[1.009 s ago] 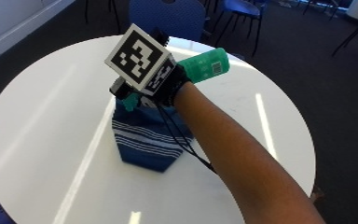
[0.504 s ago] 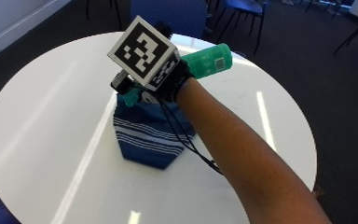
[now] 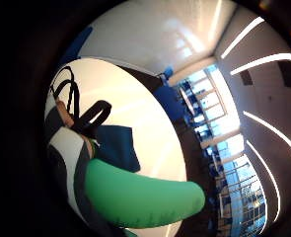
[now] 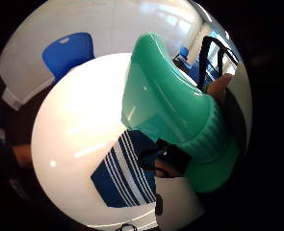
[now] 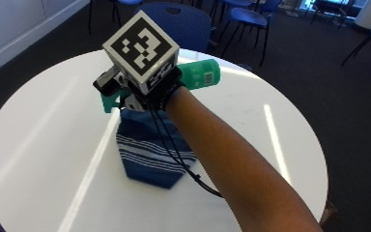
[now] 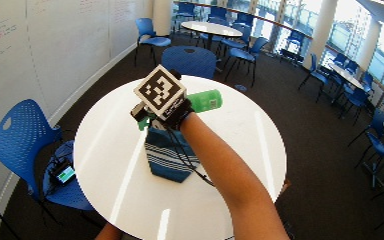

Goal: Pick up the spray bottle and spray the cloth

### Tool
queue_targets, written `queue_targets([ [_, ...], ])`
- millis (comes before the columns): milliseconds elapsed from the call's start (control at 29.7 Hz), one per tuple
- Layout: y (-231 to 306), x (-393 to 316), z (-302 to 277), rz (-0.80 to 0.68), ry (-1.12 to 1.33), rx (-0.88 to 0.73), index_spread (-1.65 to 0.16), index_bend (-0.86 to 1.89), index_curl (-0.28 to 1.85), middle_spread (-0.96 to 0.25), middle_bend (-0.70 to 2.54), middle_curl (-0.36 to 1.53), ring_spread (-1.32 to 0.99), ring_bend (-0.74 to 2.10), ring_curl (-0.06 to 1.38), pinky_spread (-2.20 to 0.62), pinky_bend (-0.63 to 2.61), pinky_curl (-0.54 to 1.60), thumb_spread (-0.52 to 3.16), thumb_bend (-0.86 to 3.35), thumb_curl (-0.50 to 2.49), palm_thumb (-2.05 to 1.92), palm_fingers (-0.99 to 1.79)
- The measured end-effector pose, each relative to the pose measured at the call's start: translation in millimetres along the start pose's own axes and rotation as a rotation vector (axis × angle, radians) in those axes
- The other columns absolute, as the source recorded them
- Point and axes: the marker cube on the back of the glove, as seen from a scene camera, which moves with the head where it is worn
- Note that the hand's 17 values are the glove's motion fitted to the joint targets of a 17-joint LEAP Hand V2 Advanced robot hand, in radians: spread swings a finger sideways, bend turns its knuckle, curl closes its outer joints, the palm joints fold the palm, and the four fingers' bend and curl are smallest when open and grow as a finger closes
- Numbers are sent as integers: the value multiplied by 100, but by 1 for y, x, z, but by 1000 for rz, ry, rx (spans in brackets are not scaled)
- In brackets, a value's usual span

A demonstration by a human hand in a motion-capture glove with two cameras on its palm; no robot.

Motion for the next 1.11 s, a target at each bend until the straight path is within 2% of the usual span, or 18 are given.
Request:
queue_targets([
  [303, -20, 0, -14, 187, -421, 124, -31, 20, 53, -12, 45, 49, -15, 58, 45, -17, 42, 38, 48, -3, 77, 82, 132],
  [504, -24, 6, -20, 284, -598, 163, -31, 20, 53, -12, 45, 49, -15, 58, 45, -17, 42, 38, 48, -3, 77, 83, 132],
  [673, -30, 15, -22, 426, -930, 199, -31, 19, 53, -11, 45, 49, -15, 58, 45, -17, 42, 38, 49, -3, 77, 83, 131],
  [841, -39, 22, -19, 572, -1286, 321, -31, 19, 53, -11, 44, 49, -15, 58, 45, -17, 42, 38, 49, -3, 77, 83, 131],
  [1110, -49, 7, -20, 679, -1531, 420, -31, 19, 53, -11, 44, 49, -15, 58, 45, -16, 42, 38, 50, -4, 77, 83, 131],
])
